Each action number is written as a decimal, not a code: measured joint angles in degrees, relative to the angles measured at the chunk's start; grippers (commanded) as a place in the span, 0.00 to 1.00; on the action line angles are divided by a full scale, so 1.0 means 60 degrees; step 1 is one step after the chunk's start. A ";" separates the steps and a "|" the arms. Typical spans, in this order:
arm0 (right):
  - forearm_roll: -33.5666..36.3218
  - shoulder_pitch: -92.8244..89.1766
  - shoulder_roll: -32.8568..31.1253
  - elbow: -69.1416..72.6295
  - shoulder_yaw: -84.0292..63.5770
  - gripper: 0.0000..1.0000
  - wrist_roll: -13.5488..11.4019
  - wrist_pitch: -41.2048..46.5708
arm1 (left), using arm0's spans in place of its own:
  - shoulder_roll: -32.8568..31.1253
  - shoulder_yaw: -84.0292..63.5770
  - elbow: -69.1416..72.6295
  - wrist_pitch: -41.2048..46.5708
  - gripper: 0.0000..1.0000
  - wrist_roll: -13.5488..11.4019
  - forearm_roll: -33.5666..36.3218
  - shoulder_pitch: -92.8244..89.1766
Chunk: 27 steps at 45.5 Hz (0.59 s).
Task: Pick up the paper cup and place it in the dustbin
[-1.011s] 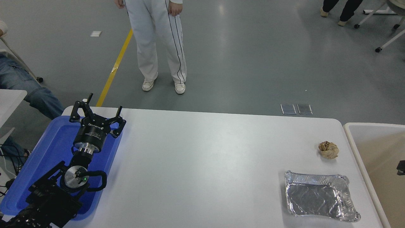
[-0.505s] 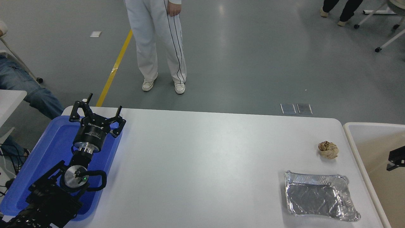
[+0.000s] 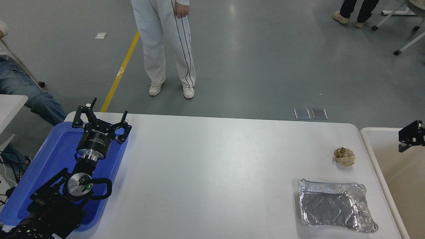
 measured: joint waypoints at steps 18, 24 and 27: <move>0.0091 0.1459 0.1557 0.0951 0.0156 1.00 0.0011 0.0029 | -0.0003 0.0000 0.0000 0.0000 1.00 0.0001 0.0003 0.0001; 0.0112 0.1988 0.2017 0.1227 0.0334 1.00 0.0013 0.0028 | -0.0002 0.0000 0.0000 0.0000 1.00 0.0001 0.0002 0.0000; 0.0117 0.2155 0.2130 0.1315 0.0415 1.00 0.0014 0.0032 | -0.0002 0.0000 0.0001 0.0000 1.00 0.0000 0.0001 0.0000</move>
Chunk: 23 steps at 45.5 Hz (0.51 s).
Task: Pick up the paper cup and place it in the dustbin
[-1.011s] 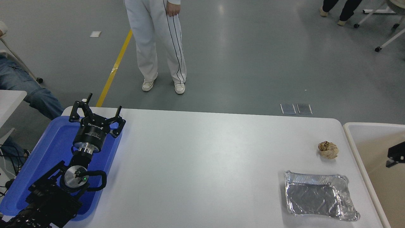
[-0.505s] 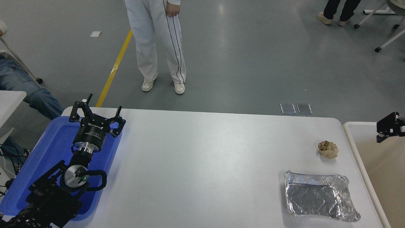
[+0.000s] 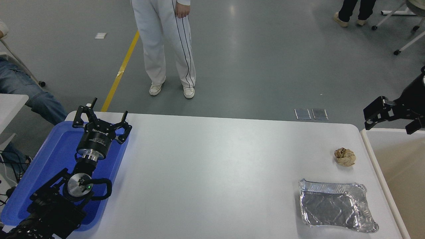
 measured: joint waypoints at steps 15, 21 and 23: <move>0.0014 0.0891 0.0685 0.0617 0.0390 1.00 -0.0004 0.0000 | -0.0001 0.0000 0.0002 0.0000 1.00 0.0000 0.0001 0.0000; 0.0016 0.1030 0.0836 0.0952 0.0491 1.00 -0.0003 0.0000 | -0.0001 0.0000 0.0002 0.0000 1.00 0.0000 0.0001 0.0000; 0.0017 0.1073 0.0899 0.1033 0.0510 1.00 -0.0003 0.0000 | -0.0001 0.0000 0.0002 0.0000 1.00 0.0000 0.0001 0.0000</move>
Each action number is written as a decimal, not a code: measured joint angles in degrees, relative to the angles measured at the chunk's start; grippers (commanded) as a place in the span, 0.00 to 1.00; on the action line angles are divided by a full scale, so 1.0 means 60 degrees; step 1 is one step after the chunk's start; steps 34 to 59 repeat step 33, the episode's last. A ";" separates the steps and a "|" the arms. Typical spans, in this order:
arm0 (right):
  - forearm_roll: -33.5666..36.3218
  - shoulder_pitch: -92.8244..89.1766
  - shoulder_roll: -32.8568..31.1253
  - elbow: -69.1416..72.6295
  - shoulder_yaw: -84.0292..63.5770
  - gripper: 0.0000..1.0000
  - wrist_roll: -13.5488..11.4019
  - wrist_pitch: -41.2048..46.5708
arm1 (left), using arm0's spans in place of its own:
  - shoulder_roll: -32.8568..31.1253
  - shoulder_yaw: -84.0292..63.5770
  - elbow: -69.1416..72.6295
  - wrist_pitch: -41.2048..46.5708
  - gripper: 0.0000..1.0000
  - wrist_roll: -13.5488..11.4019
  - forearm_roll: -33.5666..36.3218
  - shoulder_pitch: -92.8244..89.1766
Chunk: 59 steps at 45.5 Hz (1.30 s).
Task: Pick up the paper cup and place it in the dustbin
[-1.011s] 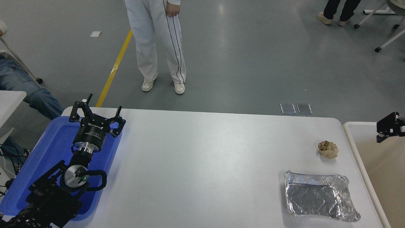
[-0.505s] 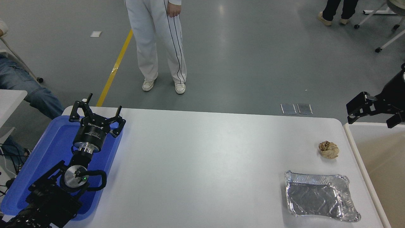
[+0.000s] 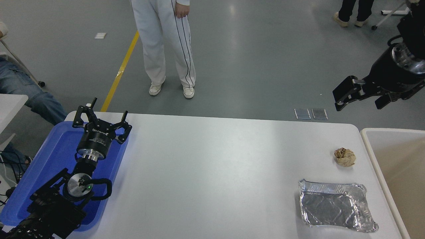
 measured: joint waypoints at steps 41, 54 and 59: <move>0.0003 0.0141 0.0782 0.0258 0.0128 1.00 0.0006 0.0000 | 0.0000 -0.0001 -0.0002 0.0000 1.00 0.0000 0.0000 0.0000; 0.0003 0.0141 0.0782 0.0258 0.0128 1.00 0.0006 0.0000 | 0.0000 -0.0001 -0.0002 0.0000 1.00 0.0000 0.0000 0.0000; 0.0003 0.0141 0.0782 0.0258 0.0128 1.00 0.0006 0.0000 | 0.0000 -0.0001 -0.0002 0.0000 1.00 0.0000 0.0000 0.0000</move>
